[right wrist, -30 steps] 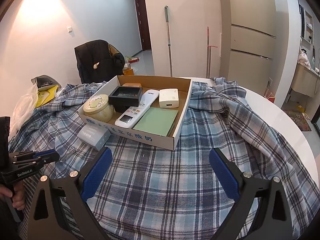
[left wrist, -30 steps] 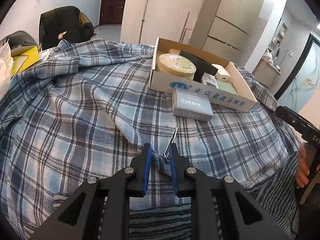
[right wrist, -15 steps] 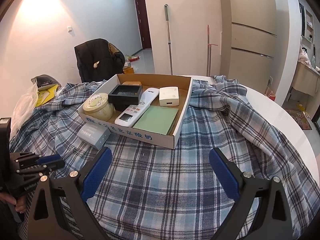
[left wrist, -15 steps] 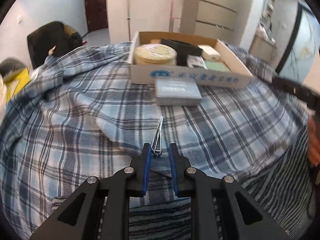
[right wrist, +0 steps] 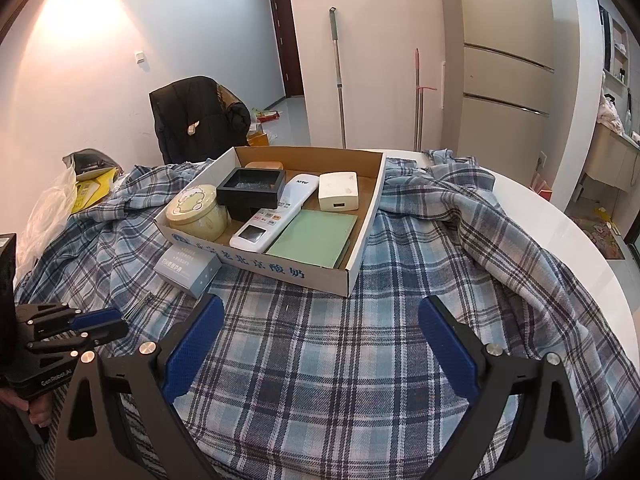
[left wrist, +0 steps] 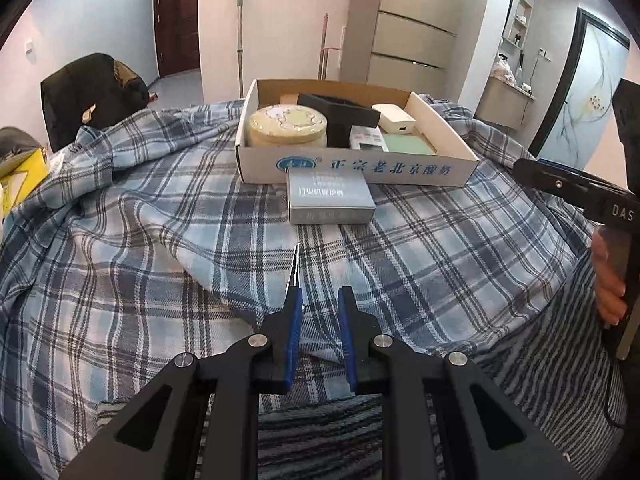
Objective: Organize rigid objects
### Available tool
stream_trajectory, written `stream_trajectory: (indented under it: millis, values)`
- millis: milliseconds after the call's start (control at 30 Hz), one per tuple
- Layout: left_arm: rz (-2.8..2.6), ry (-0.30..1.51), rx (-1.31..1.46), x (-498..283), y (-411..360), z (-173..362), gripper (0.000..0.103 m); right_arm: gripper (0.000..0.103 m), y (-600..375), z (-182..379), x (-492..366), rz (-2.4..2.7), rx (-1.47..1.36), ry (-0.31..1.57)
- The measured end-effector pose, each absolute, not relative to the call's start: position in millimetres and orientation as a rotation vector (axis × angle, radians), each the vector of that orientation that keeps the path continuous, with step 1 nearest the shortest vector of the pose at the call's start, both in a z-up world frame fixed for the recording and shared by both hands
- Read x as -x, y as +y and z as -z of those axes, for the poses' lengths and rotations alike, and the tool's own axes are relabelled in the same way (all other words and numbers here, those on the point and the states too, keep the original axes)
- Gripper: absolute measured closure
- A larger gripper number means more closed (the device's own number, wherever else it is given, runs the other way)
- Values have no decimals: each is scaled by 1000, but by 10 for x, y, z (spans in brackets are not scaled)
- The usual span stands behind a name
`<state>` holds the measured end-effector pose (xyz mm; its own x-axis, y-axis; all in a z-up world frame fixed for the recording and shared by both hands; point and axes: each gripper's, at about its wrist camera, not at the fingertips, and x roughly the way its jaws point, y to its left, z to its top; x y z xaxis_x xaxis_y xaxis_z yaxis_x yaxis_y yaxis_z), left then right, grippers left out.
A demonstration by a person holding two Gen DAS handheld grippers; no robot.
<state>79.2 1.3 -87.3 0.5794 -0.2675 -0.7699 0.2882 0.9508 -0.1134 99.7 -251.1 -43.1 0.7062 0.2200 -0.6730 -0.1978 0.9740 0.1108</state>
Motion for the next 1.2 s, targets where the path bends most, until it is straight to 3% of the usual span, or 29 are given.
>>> stream_trajectory:
  millis: [633,800,833,933,1133,1200]
  values:
    - [359,961,-120,-823,-174,1000,83,6,-2520,421,-991,-238,-35,754]
    - [350,848,-68,-704,-67,835,83,6,-2523,421,-986,-237,-36,753]
    - [324,830,-52,-698,-22,806,80,6,-2524,423,-983,-237,-37,753]
    - [262,874,-42,-789,26,832,39,6,-2529,422,-989,-238,-36,756]
    - [215,920,-77,-884,-48,837,39,6,-2554,407,-995,-232,-37,751]
    - [195,934,-68,-903,-65,840,50,6,-2571,406,-1003,-232,-45,753]
